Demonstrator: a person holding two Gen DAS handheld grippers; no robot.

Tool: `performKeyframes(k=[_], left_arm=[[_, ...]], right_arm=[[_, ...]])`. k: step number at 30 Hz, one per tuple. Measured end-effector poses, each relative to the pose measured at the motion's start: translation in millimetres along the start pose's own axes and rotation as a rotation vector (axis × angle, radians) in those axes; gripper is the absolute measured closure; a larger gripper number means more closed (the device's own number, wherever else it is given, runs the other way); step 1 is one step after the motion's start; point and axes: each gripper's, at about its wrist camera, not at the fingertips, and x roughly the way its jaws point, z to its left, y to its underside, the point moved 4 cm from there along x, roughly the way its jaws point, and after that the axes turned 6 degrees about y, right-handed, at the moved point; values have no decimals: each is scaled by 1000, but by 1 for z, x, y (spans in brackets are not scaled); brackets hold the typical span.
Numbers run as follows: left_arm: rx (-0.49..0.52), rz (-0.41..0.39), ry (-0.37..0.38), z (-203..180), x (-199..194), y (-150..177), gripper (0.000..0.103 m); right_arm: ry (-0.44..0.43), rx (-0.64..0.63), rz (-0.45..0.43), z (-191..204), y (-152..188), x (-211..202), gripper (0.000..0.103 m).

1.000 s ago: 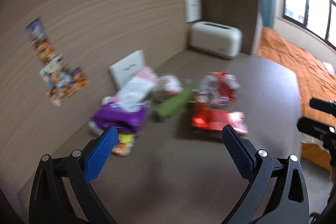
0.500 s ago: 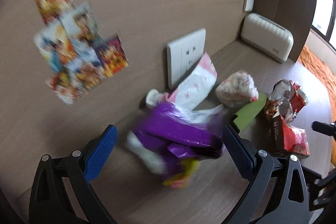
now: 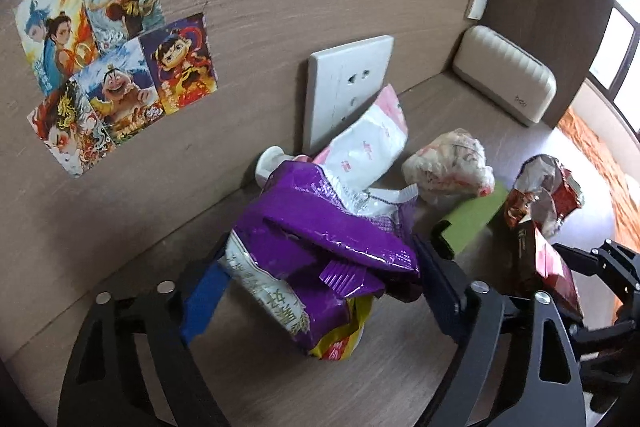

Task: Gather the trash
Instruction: 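Grasp the purple bag with the left tool while the right tool grasps the red cigarette box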

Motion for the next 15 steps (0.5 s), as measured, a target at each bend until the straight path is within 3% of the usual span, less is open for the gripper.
performKeyframes(k=[4, 15], left_arm=[[12, -5, 13, 0, -14, 7, 30], [49, -33, 39, -17, -59, 19, 31]], right_arm=[[-18, 34, -4, -1, 2, -10, 45], [-98, 192, -52, -11, 7, -67, 45]])
